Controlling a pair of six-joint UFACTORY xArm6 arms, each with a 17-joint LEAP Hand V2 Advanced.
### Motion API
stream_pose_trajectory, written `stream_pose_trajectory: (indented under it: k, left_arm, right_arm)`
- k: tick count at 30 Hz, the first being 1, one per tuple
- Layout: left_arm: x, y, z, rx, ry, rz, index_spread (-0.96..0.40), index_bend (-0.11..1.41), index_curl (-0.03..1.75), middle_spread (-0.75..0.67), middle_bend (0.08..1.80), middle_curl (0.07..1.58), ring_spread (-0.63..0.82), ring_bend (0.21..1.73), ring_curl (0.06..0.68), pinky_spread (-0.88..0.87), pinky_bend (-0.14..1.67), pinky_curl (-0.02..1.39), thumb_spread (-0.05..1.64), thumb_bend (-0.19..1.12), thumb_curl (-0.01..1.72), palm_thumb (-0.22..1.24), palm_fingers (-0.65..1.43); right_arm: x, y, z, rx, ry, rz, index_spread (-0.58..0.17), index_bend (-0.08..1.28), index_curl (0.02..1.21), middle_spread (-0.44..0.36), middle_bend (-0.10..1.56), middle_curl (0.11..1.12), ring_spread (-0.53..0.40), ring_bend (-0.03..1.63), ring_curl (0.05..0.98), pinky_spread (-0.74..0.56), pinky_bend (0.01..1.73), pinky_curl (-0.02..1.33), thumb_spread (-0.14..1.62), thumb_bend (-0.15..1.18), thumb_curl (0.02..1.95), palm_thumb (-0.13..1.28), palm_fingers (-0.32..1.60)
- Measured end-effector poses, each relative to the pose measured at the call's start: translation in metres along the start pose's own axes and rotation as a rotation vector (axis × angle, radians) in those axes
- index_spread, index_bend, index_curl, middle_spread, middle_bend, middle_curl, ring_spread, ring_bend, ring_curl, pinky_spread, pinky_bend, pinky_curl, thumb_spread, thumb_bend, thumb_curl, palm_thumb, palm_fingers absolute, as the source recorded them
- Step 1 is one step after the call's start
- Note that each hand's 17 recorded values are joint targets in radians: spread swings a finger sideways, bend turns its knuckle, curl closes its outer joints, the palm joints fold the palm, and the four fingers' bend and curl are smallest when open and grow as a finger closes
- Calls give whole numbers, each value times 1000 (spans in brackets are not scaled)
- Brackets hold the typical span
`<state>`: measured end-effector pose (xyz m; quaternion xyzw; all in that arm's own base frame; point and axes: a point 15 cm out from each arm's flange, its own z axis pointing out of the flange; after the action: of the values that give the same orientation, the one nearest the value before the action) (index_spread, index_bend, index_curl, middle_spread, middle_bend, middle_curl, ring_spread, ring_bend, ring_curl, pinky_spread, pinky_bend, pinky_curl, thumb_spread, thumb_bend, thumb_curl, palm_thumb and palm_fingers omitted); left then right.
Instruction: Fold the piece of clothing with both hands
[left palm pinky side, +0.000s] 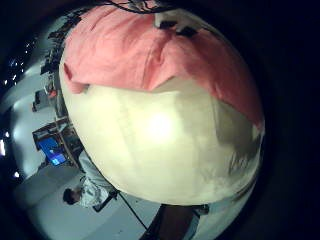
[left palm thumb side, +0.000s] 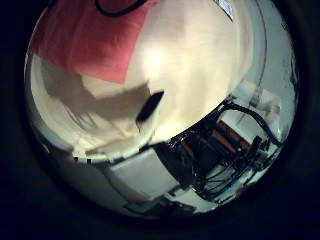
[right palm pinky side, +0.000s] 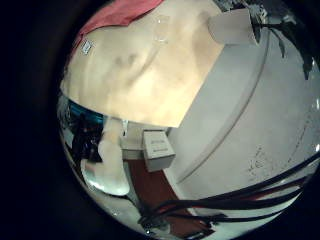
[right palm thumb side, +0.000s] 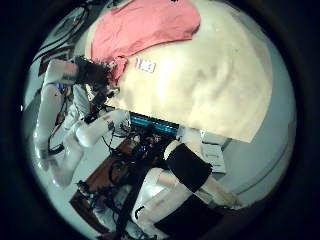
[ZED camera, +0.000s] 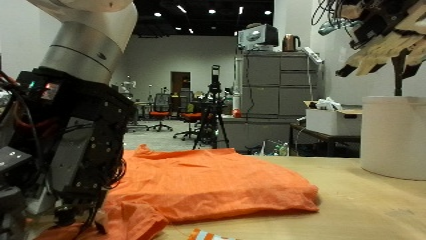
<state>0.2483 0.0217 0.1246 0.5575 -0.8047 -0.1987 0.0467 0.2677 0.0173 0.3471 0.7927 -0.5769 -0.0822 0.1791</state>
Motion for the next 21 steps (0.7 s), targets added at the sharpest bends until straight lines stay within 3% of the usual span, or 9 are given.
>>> stream_pose_trajectory:
  k: [5,9,16,21]
  left_arm:
    - [-3,-2,-2,-10,-13,-4,-211,302,420,-253,852,630,-363,1017,444,-357,520,318,993,15,345,417,1039]
    - [-12,1,0,-59,-49,-11,-319,340,490,-344,865,703,-444,1100,492,-547,755,408,996,41,370,581,1118]
    - [-18,0,-10,-76,-52,-9,-476,460,656,-443,921,811,-468,1207,536,-661,966,507,974,40,432,778,1106]
    - [-21,-2,-21,-61,-55,-10,-552,484,776,-477,940,871,-464,1251,549,-681,1015,535,948,-6,477,814,1055]
  right_arm:
    - [0,0,0,-2,-1,-1,-332,178,319,111,183,290,250,193,243,325,307,323,1257,-14,240,486,75]
    - [0,-1,1,-1,-2,-5,-332,178,319,111,183,291,250,193,242,325,307,323,1257,-14,240,486,75]
    - [0,-13,5,-1,1,-9,-326,174,317,97,190,297,242,197,241,317,303,321,1258,-12,241,492,109]
    - [-11,-36,26,15,18,-51,-326,162,307,68,197,306,229,251,257,297,272,312,1240,1,261,572,167]
